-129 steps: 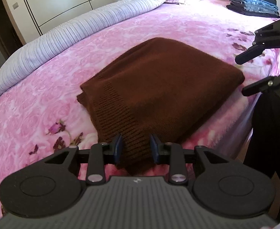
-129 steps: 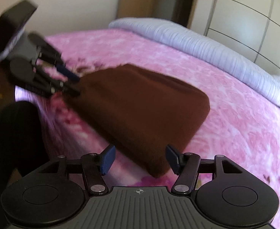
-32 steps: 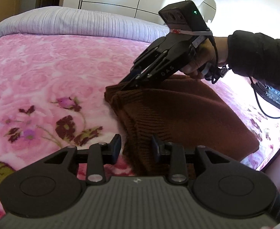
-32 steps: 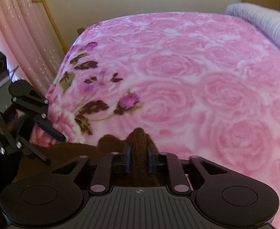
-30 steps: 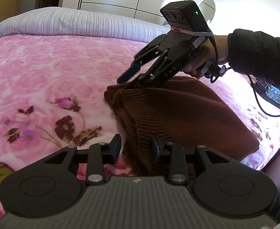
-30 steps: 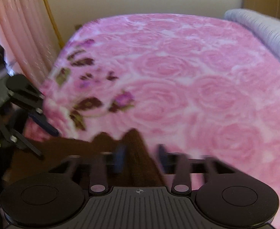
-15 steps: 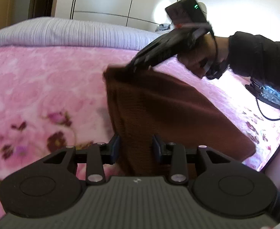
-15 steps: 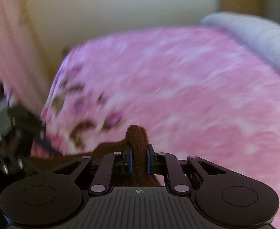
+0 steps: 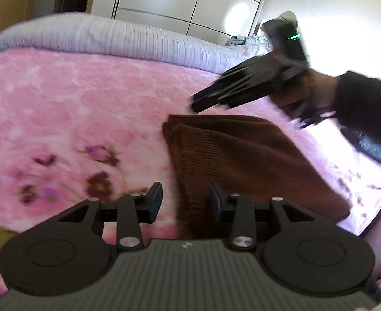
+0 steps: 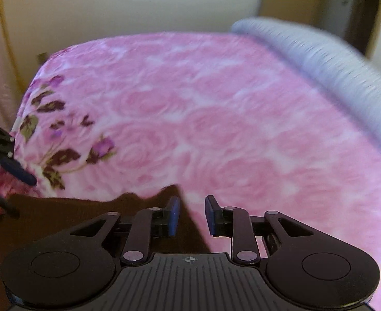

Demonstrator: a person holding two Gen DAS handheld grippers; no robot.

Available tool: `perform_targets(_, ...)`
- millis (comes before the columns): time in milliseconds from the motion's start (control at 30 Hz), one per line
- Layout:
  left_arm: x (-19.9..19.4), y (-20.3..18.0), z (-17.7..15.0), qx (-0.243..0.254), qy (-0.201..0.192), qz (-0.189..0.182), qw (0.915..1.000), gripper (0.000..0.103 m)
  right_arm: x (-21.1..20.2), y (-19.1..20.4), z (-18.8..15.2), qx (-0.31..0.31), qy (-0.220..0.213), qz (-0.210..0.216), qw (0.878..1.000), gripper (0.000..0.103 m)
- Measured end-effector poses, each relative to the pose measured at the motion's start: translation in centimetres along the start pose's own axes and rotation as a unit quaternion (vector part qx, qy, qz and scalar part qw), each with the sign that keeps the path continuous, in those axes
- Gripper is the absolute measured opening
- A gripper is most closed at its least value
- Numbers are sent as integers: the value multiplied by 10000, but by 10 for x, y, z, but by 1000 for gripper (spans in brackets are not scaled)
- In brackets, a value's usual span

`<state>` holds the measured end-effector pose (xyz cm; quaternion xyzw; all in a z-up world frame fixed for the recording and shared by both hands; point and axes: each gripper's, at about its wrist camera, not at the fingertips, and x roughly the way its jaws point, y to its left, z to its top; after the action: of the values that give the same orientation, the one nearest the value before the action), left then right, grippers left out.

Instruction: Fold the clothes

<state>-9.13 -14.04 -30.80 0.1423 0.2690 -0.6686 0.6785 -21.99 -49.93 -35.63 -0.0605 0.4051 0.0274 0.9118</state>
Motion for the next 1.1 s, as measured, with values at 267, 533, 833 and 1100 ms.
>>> perform_targets(267, -30, -29, -18, 2134, 153, 455, 9758, 36, -96, 125, -40, 10, -463, -360, 9983, 30)
perform_targets(533, -23, -48, -29, 2963, 231, 600, 9529, 38, -52, 235, -73, -1161, 362, -963, 9879, 30)
perform_targets(833, 7, -86, -27, 4990, 42, 544, 8649, 41, -57, 230, -80, -1344, 384, -1561, 9778, 14)
perform_targets(1100, 39, -99, -44, 6137, 88, 1024, 7828, 32, -66, 244, -101, -1607, 239, -1616, 9734, 14)
